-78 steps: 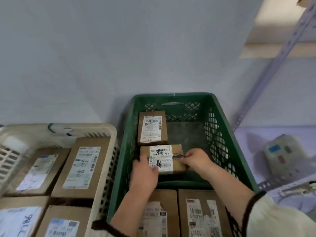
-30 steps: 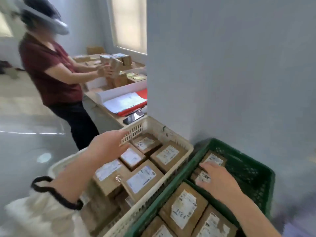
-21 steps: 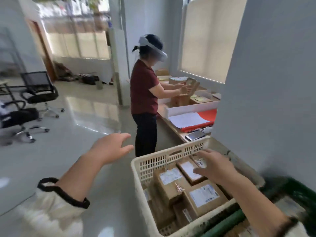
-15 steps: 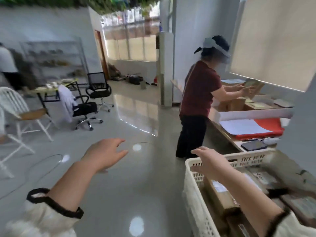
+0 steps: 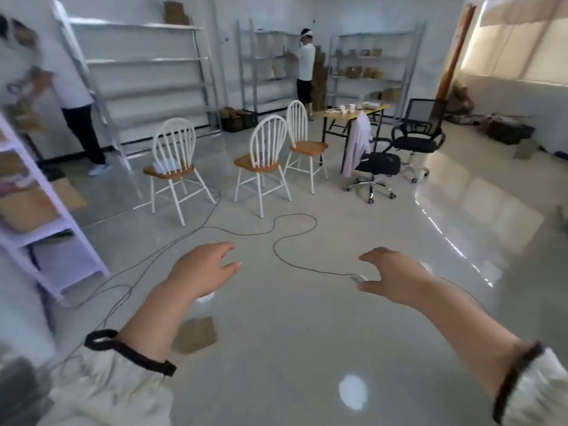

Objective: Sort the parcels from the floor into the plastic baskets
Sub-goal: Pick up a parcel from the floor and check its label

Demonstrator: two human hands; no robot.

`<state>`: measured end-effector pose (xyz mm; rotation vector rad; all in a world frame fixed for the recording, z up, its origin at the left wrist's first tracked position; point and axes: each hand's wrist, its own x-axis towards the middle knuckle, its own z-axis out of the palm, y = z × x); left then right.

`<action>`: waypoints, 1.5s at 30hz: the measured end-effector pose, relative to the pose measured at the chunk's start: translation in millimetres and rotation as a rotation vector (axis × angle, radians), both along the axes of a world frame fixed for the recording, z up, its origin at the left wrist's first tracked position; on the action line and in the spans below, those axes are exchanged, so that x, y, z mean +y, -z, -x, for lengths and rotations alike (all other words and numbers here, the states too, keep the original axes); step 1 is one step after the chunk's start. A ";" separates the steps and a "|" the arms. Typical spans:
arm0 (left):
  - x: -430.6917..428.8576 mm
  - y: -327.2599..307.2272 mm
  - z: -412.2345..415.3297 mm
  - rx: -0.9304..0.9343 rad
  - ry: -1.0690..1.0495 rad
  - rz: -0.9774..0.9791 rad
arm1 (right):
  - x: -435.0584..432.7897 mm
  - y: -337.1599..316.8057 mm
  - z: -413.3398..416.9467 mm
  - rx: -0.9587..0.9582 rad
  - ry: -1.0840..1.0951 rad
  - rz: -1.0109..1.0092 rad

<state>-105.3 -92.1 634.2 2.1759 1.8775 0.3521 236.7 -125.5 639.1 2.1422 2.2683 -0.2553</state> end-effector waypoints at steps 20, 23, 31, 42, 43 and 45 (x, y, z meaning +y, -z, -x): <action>108.2 213.5 242.6 -0.045 -0.613 0.471 | 272.6 219.3 312.3 -0.037 -0.479 0.535; 139.9 295.7 258.4 -0.047 -0.573 0.680 | 289.5 291.4 341.8 -0.048 -0.458 0.623; 222.4 572.7 277.7 -0.129 -0.604 0.836 | 344.7 572.5 371.8 0.073 -0.164 0.892; 322.9 899.6 313.4 -0.351 -0.861 0.461 | 474.0 886.4 439.8 0.491 -0.056 0.650; 343.8 910.4 322.7 -0.464 -0.938 0.412 | 492.1 892.7 453.6 0.574 -0.027 0.618; 379.5 924.3 337.1 -0.587 -1.014 0.377 | 520.2 903.4 476.0 0.792 0.122 0.631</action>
